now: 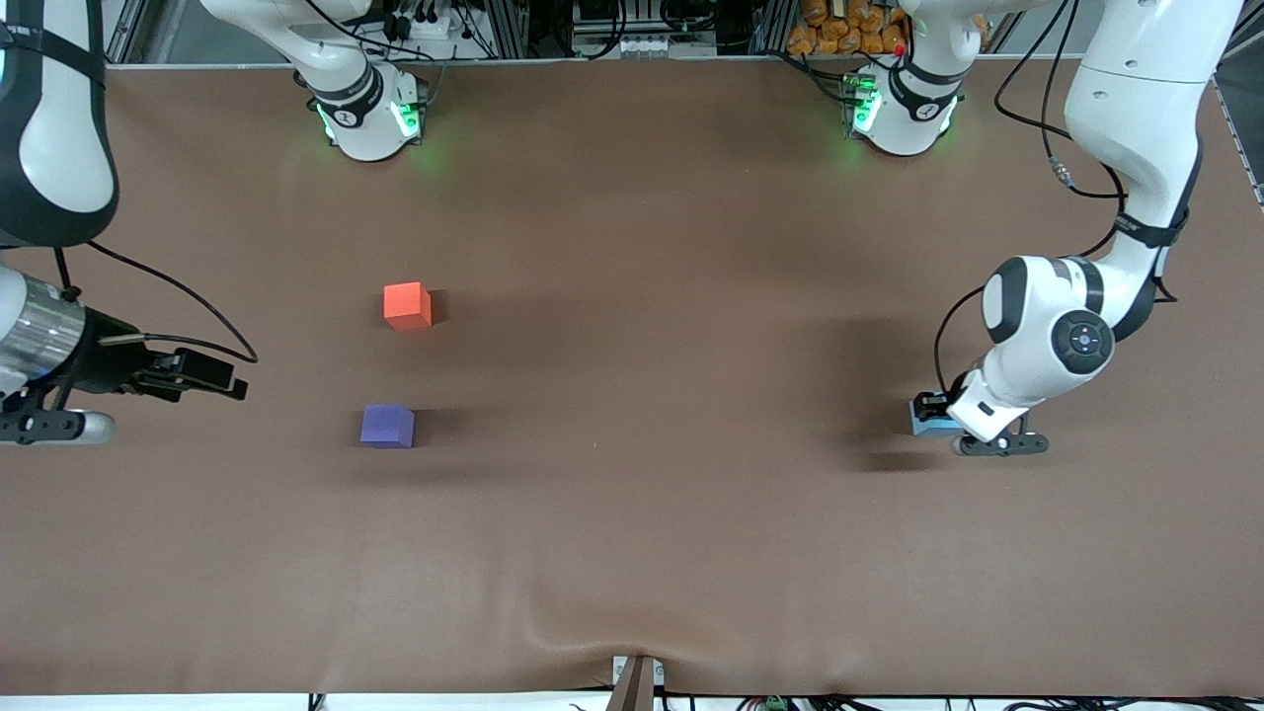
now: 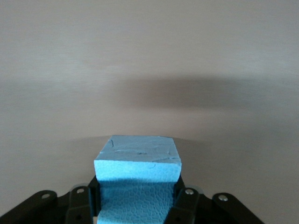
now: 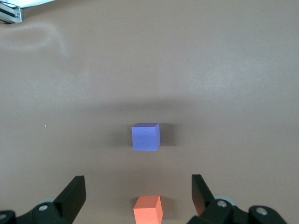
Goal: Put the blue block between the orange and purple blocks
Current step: 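Lift the blue cube with the left gripper while the right gripper approaches, then carry the blue cube with the left gripper toward the right gripper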
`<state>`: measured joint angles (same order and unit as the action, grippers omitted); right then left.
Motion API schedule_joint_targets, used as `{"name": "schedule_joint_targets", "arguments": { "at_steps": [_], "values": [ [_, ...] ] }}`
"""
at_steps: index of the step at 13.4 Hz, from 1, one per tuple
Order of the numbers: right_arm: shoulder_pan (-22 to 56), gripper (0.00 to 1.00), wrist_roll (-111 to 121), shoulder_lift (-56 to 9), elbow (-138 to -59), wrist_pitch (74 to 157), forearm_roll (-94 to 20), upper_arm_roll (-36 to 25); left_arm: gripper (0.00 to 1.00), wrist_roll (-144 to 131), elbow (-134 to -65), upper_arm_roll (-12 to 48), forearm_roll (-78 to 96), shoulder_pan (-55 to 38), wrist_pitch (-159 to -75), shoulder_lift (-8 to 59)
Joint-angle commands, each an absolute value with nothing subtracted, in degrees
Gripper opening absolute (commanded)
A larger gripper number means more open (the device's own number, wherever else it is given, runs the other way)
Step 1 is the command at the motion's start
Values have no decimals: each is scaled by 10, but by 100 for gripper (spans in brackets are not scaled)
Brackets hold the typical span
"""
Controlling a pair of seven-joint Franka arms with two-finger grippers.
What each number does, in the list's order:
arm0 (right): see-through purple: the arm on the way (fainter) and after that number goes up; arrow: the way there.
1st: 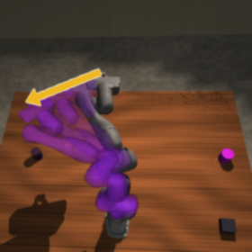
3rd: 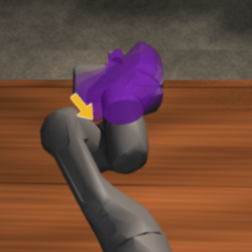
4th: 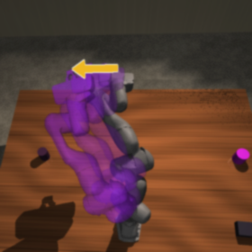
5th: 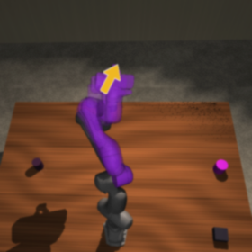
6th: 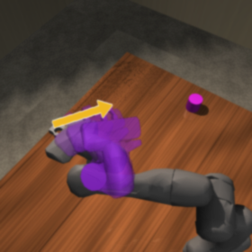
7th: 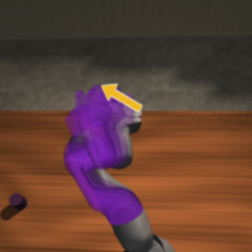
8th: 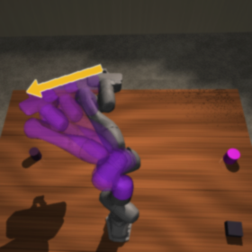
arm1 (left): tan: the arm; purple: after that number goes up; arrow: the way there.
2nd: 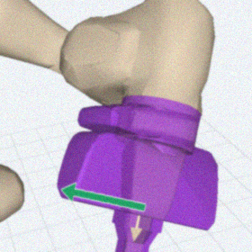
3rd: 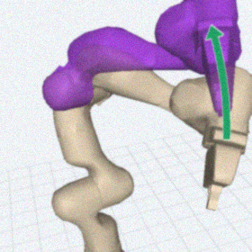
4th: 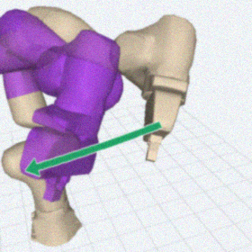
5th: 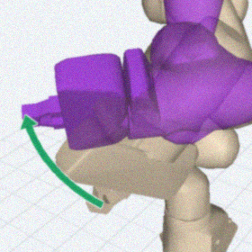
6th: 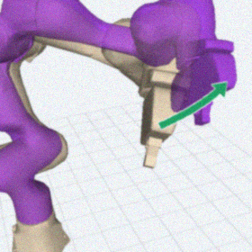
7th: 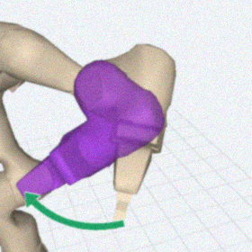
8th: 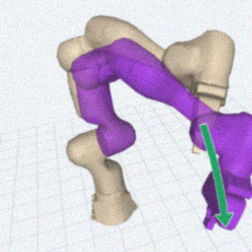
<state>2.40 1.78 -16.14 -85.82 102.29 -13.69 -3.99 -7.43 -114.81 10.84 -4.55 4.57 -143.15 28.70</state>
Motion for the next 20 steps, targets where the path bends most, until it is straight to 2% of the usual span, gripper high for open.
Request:
{"name": "schedule_joint_targets", "arguments": {
  "at_steps": [1, 6, 9, 12, 16, 18, 20],
  "values": [
    [24, 100, 11, -166, -858, 1030, -146, -38, 0, -85, -1131, 168, -55, 32, -1437, 283],
    [39, 100, 11, -167, -858, 1034, -123, -37, 0, -231, -1041, 178, -50, -111, -1431, 304],
    [49, 100, -8, -167, -866, 1014, -128, -36, 0, -348, -929, 173, -54, -200, -1343, 353],
    [99, 100, -123, -168, -865, 1005, -130, -36, 0, -398, -840, 172, -53, -242, -1291, 398],
    [154, 100, -150, -217, -867, 1058, -129, -36, 0, -430, -739, 160, -49, -300, -1292, 479],
    [194, 100, -156, -254, -868, 1105, -128, -37, 0, -454, -718, 137, -47, -338, -1294, 496],
    [205, 100, -164, -262, -886, 1128, -126, -37, 0, -478, -698, 136, -46, -356, -1296, 514]
  ]
}}
